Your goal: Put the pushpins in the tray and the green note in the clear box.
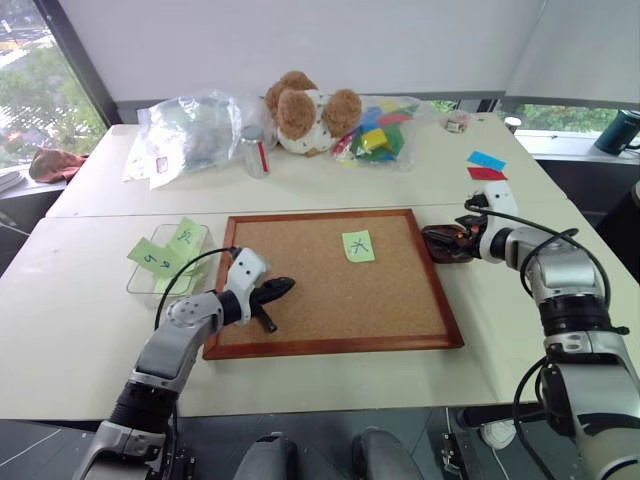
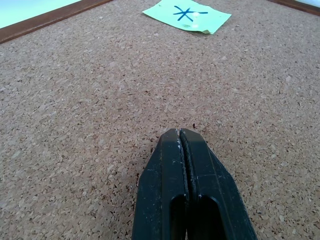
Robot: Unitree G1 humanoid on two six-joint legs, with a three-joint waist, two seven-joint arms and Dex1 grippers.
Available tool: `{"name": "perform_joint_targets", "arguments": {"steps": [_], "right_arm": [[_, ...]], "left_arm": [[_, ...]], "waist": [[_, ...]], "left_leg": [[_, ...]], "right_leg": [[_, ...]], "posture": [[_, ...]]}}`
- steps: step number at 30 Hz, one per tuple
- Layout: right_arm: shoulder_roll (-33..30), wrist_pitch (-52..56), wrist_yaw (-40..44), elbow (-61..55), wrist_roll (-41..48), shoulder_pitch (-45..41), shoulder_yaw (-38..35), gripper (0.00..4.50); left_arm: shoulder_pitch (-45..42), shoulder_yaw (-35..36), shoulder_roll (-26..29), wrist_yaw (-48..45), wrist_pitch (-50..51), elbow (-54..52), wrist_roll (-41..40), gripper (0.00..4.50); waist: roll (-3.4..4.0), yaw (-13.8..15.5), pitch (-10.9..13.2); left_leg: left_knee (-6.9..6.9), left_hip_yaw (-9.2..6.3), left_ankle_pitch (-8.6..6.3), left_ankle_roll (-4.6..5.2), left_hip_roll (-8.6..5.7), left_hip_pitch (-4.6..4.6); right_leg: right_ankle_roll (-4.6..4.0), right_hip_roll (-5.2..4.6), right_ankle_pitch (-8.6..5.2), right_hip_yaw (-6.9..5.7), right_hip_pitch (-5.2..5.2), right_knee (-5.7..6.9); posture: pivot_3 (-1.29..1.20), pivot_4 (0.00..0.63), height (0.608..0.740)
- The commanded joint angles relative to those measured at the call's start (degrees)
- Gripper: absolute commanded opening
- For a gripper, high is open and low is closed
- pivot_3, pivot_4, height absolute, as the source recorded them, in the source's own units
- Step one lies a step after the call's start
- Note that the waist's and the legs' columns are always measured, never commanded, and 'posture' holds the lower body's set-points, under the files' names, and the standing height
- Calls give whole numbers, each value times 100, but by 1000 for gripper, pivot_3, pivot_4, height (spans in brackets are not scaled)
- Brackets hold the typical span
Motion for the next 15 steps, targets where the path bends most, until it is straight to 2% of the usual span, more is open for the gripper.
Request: {"name": "perform_joint_targets", "arguments": {"steps": [1, 7, 15], "right_arm": [[-114, 192, 125, -639, 173, -143, -105, 4467], [-18, 565, 480, -1675, 370, -44, 188, 4467], [754, 749, 428, -2347, 366, 181, 895, 4467]], "left_arm": [[110, -154, 2, -38, 126, 218, 139, 0], [73, -145, -12, -34, 106, 261, 148, 0], [89, -112, -3, -10, 114, 231, 143, 0]], "waist": [[0, -1, 0], [0, 8, 0], [0, 13, 0]], "left_leg": [[0, 0, 0, 0, 0, 0], [0, 0, 0, 0, 0, 0], [2, -1, 0, 0, 0, 0]], "right_leg": [[0, 0, 0, 0, 0, 0], [0, 0, 0, 0, 0, 0], [0, -2, 0, 0, 0, 1]], "posture": [[0, 150, 740], [0, 150, 740], [0, 150, 740]]}}
